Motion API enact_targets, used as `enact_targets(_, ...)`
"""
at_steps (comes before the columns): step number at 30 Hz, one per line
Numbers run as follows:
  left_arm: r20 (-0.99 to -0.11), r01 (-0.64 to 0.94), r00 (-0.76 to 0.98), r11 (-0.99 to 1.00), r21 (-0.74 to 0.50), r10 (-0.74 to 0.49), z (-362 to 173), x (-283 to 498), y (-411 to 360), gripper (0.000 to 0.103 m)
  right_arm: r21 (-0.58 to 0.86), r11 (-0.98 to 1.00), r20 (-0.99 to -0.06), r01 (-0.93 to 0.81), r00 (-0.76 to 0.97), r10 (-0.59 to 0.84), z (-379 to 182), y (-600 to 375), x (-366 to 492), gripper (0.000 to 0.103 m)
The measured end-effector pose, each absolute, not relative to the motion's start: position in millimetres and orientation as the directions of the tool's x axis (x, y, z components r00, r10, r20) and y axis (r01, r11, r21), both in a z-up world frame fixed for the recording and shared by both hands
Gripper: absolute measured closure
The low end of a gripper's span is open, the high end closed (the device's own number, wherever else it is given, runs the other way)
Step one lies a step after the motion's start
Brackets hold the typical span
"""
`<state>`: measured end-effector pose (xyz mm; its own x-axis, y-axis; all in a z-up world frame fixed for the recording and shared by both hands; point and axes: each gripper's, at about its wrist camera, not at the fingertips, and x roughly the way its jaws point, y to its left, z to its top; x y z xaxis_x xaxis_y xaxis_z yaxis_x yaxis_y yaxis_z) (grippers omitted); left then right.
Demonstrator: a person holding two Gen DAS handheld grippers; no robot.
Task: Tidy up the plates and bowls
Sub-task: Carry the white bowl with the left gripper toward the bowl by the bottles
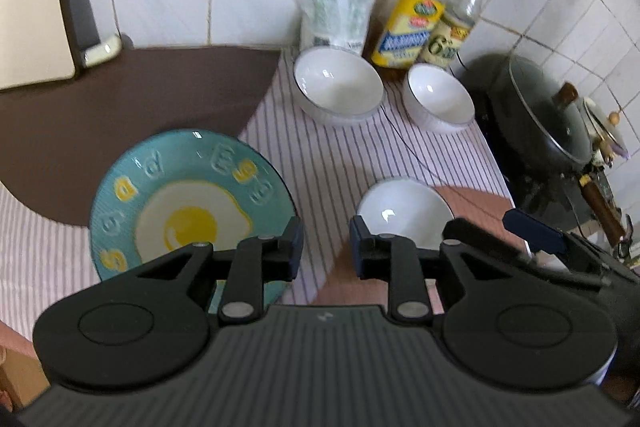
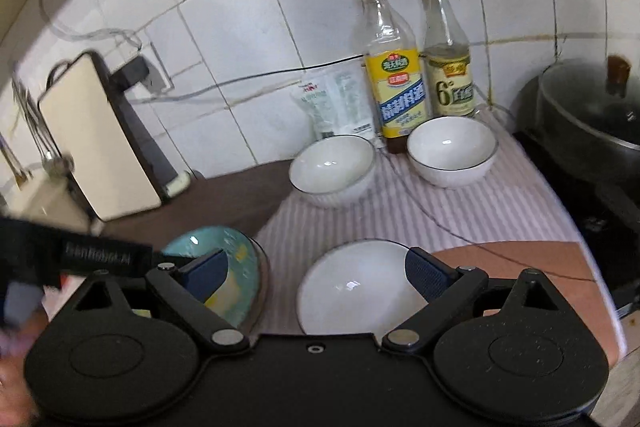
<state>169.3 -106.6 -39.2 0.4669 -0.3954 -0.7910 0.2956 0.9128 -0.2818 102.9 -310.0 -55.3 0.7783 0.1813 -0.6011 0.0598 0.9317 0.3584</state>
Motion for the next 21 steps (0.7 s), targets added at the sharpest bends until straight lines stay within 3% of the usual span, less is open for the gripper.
enact_targets(4,-0.771,0.304,0.499,0.913,-0.270,-0.395,-32,186,-100,0.070,0.457,0.885,-0.597,0.090,0.768,0.230,-58,-316,130,0.008)
enact_targets(12,-0.759,0.280,0.532,0.924,-0.261,-0.375,-40,227,-101,0.063,0.545,0.820,-0.604,0.177,0.761,0.237,-92,-320,186,0.012)
enact_targets(21,-0.713,0.297,0.596,0.926,-0.232,-0.370,-62,280,-121,0.056,0.531,0.808,-0.649,0.255,0.735,0.194,-109,-338,249,0.019)
